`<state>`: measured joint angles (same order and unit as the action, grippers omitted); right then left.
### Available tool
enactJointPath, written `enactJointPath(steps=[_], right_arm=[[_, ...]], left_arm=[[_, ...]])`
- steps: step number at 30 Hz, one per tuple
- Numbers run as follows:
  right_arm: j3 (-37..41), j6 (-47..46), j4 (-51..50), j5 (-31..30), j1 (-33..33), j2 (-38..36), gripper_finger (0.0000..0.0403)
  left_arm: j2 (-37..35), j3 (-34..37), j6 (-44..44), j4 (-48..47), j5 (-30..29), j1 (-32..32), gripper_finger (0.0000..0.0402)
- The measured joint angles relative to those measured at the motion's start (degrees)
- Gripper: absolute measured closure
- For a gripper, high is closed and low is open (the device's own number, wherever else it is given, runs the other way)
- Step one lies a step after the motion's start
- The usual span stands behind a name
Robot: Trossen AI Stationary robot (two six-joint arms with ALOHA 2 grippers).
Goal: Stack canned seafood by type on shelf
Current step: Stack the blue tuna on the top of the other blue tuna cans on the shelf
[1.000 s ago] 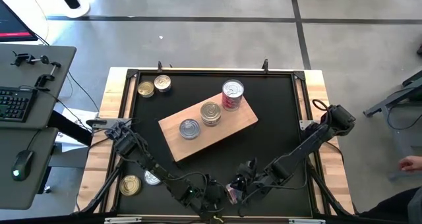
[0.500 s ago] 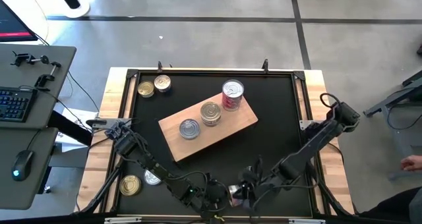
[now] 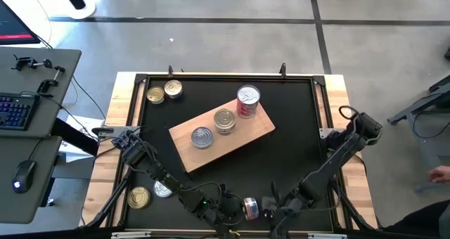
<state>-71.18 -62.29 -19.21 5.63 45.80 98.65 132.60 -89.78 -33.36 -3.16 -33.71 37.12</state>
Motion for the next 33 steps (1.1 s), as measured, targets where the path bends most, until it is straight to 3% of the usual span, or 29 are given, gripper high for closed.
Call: enactJointPath(steps=[4, 9, 14, 18, 20, 33], right_arm=[[-0.04, -4.48, 6.83, 0.2, 1.64, 2.68, 0.0093], [0.02, -6.31, 11.63, -5.56, 2.57, 5.88, 0.0102], [0.02, -6.43, 11.12, -12.42, 4.03, 7.12, 0.019], [0.02, -6.67, 8.2, -19.13, 4.89, 7.1, 0.0338], [0.02, -5.79, 7.89, -21.56, 4.94, 7.1, 0.0384], [0.04, -6.22, -16.58, -22.21, 3.53, 5.4, 0.0402]], left_arm=[[0.0, 0.0, 0.0, 0.01, 0.02, 0.0, 0.0401], [-0.02, 0.0, 0.0, 0.0, 0.59, 0.0, 0.0401], [-0.11, 0.0, -0.01, 0.02, 1.34, -0.04, 0.0402], [-0.17, -0.07, -0.08, 0.52, 2.0, 0.08, 0.0401], [-0.17, -0.07, -0.08, 0.71, 2.01, 0.13, 0.0402], [-0.17, -0.07, 0.61, 3.58, 3.19, 0.07, 0.0401]])
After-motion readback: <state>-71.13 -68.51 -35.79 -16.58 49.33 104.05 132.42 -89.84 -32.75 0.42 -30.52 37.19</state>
